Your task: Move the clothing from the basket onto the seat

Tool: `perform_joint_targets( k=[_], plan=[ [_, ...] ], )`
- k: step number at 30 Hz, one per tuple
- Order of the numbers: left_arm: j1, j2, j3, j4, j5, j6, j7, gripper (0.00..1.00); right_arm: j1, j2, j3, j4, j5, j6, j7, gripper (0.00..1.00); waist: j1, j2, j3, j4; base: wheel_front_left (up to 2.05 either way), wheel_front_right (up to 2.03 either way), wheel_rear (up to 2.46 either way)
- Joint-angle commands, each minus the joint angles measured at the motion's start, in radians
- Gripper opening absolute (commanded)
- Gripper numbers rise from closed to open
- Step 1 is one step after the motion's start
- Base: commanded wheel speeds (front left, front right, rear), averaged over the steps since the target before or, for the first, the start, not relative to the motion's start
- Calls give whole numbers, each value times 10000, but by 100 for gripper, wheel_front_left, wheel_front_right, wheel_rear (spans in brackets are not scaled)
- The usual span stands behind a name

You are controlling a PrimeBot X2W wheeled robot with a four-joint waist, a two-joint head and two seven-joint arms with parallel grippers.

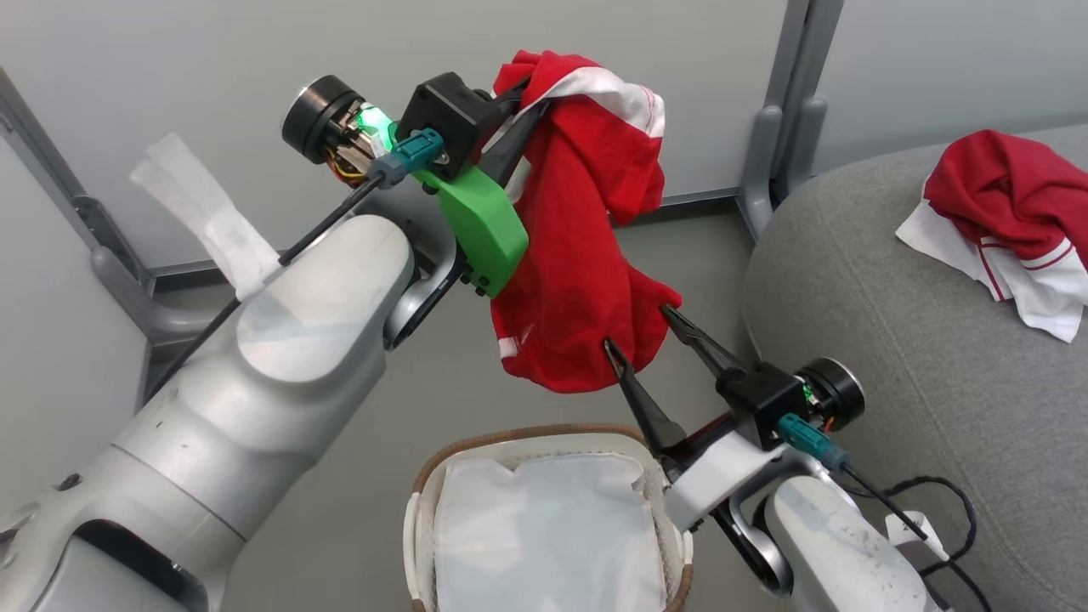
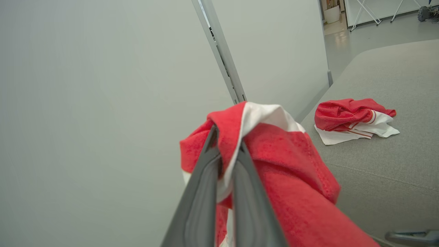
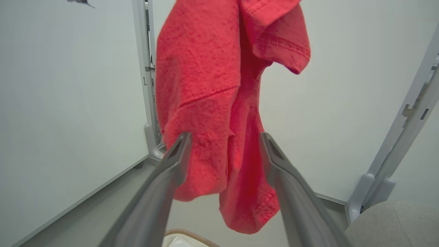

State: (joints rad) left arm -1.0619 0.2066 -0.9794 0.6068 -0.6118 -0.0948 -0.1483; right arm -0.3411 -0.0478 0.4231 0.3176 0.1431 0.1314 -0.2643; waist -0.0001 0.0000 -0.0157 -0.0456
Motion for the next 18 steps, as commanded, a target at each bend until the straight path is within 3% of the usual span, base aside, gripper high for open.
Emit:
perform_joint_targets(
  k=[1, 10, 18],
  plan=[
    [-122, -66, -50, -75, 13, 78, 36, 0, -246, -47, 95, 129, 103, -14, -2, 100, 1, 0, -37, 66, 0, 0, 0],
    [-111, -342, -162, -344, -101, 199, 200, 0, -1532, -44, 1071, 1251, 462, -14, -2, 100, 1, 0, -127, 370, 0, 0, 0],
    [-38, -519, -243, -584, -196, 281, 261, 0, -2362, -42, 1261, 2453, 327, -14, -2, 100, 1, 0, -132, 649, 0, 0, 0]
  ],
)
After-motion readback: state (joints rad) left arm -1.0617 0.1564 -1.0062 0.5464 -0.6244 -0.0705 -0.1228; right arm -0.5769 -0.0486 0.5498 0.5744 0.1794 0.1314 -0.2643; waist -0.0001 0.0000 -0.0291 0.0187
